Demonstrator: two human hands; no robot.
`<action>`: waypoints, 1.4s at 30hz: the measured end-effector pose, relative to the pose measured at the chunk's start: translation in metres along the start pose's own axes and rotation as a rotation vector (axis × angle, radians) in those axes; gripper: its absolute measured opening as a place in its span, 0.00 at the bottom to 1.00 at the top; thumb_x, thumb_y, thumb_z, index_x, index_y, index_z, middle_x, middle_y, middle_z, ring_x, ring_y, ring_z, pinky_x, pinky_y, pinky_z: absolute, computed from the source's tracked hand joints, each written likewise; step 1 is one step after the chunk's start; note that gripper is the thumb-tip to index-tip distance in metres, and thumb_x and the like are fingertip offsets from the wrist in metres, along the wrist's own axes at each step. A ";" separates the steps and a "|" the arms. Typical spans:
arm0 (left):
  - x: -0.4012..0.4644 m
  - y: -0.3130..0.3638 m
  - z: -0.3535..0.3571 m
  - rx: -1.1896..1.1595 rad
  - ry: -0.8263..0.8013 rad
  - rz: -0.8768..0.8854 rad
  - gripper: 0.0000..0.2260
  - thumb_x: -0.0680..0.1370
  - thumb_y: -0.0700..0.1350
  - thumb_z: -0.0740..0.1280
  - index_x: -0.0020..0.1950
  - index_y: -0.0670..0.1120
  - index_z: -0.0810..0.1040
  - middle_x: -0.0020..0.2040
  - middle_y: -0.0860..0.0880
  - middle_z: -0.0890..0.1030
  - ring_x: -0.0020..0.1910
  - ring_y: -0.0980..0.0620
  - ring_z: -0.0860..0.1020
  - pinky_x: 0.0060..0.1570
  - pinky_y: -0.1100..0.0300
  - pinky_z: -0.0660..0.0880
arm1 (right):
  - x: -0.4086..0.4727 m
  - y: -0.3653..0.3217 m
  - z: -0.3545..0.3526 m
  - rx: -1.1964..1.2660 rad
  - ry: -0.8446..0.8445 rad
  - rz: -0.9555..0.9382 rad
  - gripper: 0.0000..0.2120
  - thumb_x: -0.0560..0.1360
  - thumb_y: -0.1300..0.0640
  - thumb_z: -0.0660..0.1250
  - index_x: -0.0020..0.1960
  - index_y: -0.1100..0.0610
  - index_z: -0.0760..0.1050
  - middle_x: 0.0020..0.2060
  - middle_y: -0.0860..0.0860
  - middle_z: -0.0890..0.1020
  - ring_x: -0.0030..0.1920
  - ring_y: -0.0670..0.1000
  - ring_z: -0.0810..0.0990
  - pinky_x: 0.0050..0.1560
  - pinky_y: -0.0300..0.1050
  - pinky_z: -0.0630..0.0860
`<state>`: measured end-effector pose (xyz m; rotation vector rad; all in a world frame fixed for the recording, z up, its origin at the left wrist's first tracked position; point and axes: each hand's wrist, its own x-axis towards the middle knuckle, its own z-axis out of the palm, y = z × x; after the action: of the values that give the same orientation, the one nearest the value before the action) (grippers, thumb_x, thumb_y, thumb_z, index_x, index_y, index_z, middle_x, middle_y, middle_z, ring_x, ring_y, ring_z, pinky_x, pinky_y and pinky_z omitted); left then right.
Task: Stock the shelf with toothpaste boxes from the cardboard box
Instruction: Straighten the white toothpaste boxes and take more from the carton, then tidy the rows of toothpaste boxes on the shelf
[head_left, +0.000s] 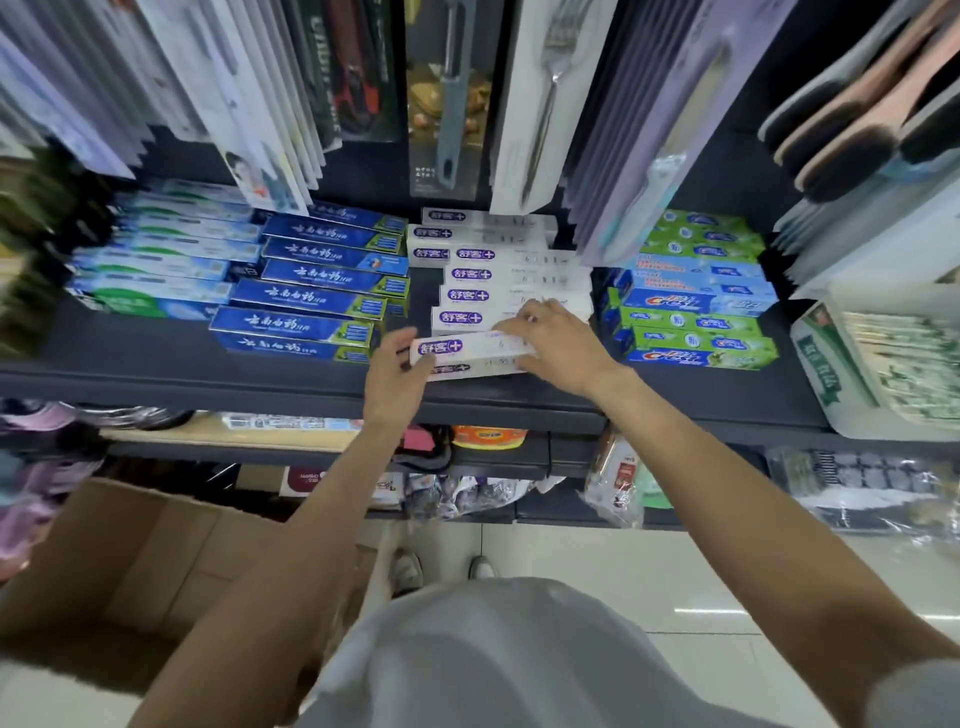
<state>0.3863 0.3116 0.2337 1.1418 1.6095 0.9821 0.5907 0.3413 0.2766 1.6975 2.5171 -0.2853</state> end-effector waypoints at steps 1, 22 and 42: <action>0.003 -0.005 0.003 0.077 -0.025 0.017 0.18 0.78 0.41 0.65 0.68 0.44 0.69 0.64 0.47 0.71 0.61 0.50 0.72 0.62 0.56 0.69 | 0.002 0.003 0.009 -0.006 0.056 0.028 0.24 0.75 0.54 0.67 0.70 0.49 0.68 0.63 0.55 0.70 0.63 0.57 0.67 0.63 0.48 0.63; 0.034 -0.009 -0.005 0.331 -0.150 0.054 0.18 0.76 0.40 0.65 0.65 0.47 0.71 0.60 0.47 0.77 0.60 0.46 0.75 0.57 0.51 0.73 | -0.026 -0.012 0.053 0.511 0.270 0.519 0.25 0.75 0.57 0.64 0.72 0.54 0.64 0.68 0.58 0.68 0.59 0.61 0.75 0.56 0.52 0.74; -0.021 0.068 0.253 0.608 -0.195 0.353 0.54 0.67 0.52 0.77 0.77 0.49 0.39 0.77 0.39 0.47 0.76 0.42 0.49 0.71 0.45 0.58 | -0.122 0.257 0.047 0.423 0.526 0.390 0.35 0.74 0.53 0.69 0.75 0.55 0.56 0.73 0.64 0.55 0.73 0.65 0.55 0.69 0.59 0.58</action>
<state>0.6484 0.3345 0.2322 1.9223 1.6211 0.5678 0.8733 0.3142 0.2258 2.6886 2.4794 -0.4014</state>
